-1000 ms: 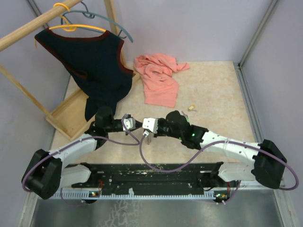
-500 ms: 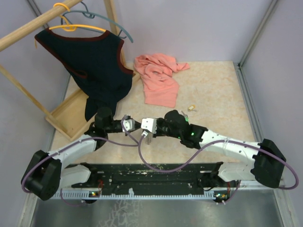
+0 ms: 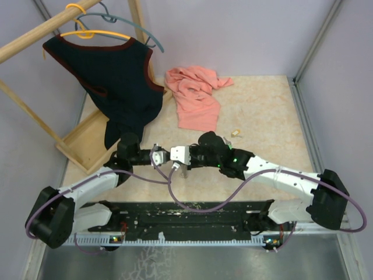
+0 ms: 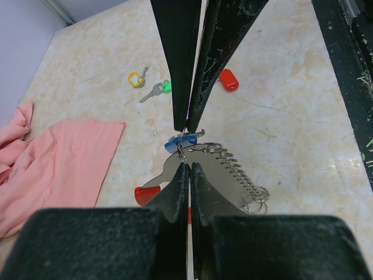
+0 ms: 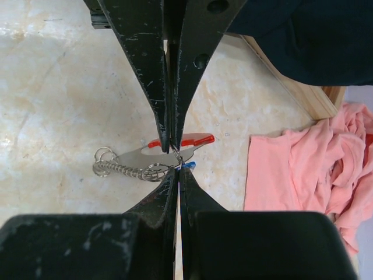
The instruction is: Put the keys on the keyring
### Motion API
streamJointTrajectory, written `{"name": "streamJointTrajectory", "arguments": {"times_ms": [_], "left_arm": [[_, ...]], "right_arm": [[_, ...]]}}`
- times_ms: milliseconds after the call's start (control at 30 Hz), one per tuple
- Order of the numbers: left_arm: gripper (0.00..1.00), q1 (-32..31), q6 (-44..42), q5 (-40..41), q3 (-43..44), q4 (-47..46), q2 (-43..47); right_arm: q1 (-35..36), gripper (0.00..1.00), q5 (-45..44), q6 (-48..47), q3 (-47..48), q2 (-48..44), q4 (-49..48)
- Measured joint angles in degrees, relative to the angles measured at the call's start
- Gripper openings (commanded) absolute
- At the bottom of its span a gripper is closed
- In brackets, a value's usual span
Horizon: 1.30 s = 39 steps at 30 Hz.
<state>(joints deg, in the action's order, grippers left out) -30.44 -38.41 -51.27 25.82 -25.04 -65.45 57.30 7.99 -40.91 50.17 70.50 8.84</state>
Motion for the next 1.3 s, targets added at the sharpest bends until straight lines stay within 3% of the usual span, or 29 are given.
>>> {"name": "streamJointTrajectory", "arguments": {"times_ms": [433, 800, 1033, 1300], "left_arm": [[0.00, -0.7, -0.7, 0.1, 0.0, -0.1, 1.7], [0.00, -0.7, -0.6, 1.4, -0.4, -0.7, 1.9], [0.00, -0.7, 0.0, 4.0, -1.3, -2.2, 1.9], [0.00, -0.7, 1.3, 5.9, -2.4, -4.7, 2.1]], "right_arm": [[-0.9, 0.00, 2.9, -1.6, 2.2, 1.5, 5.6], [-1.0, 0.00, -1.2, 2.3, 1.2, -0.5, 5.5], [-1.0, 0.00, -8.8, 17.1, -0.2, -3.8, 7.7], [-1.1, 0.00, -17.9, 41.0, 2.2, 0.8, 23.0]]}}
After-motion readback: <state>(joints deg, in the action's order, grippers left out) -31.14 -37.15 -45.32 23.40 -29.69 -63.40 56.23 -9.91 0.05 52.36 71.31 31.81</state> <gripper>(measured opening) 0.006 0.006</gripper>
